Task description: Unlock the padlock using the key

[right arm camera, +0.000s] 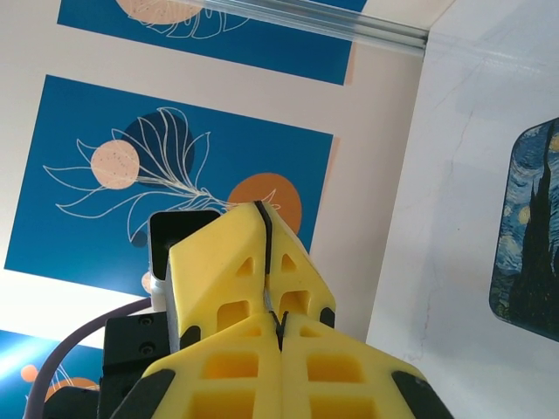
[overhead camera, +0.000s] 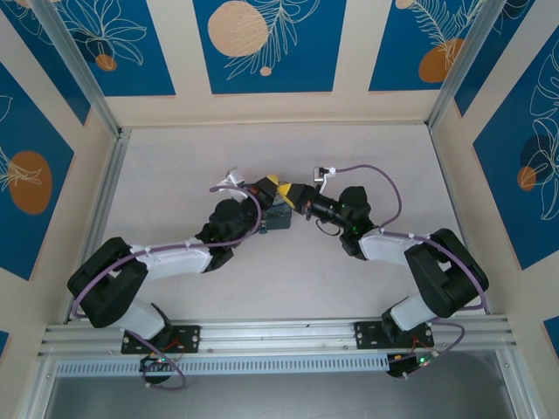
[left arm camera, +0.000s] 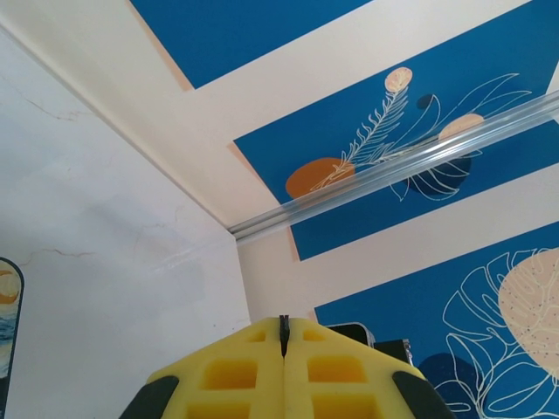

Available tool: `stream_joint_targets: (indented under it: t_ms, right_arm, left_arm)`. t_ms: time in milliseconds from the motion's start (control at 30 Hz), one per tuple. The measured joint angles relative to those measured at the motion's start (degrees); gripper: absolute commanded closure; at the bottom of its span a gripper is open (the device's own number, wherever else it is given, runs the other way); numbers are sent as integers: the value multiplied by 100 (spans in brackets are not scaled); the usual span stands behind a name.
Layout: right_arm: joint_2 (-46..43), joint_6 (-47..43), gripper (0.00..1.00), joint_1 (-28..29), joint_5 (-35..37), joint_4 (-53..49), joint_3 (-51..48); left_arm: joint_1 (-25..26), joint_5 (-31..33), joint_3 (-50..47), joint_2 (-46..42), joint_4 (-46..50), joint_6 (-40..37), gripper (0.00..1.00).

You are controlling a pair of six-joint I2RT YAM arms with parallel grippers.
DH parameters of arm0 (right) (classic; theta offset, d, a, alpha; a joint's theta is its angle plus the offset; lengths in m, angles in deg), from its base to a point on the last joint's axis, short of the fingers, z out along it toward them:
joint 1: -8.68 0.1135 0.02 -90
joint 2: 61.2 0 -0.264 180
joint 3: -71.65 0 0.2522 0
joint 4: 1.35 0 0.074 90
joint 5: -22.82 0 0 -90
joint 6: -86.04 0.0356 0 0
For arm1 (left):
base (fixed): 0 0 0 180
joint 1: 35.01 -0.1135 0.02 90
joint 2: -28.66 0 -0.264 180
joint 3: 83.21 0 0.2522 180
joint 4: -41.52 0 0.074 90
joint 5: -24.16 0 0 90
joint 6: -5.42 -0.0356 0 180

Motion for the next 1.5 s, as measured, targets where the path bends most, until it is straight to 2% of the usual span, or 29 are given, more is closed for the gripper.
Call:
stream_joint_targets:
  t_ms: [500,633,733,800,967,1167,1333,1500]
  right_arm:
    - [7,-2,100,-70,-22,-179,0]
    - [7,-4,100,-142,-63,-240,-13]
    - [-11,-24,100,-330,-127,-352,-120]
    - [-96,-72,100,-457,-192,-575,-225]
    - [-702,-422,100,-776,-487,-1547,-302]
    - [-1169,-994,100,-1054,-848,-2752,-105]
    - [-1163,-1445,100,-1099,-935,-3539,275]
    - [-763,-1690,100,-1110,-1047,-3871,739]
  left_arm:
    - [122,192,-186,-85,15,0,100]
    - [129,177,-184,-264,409,-20,46]
    - [138,146,-151,-734,1169,-140,25]
    - [144,149,-76,-1178,1829,-321,16]
    - [101,17,201,-2243,3539,-881,6]
    - [72,-573,317,-2369,5193,-1685,1]
    - [72,-960,-186,-2389,5764,-2304,1]
    - [72,-1078,-695,-2352,5740,-2868,0]
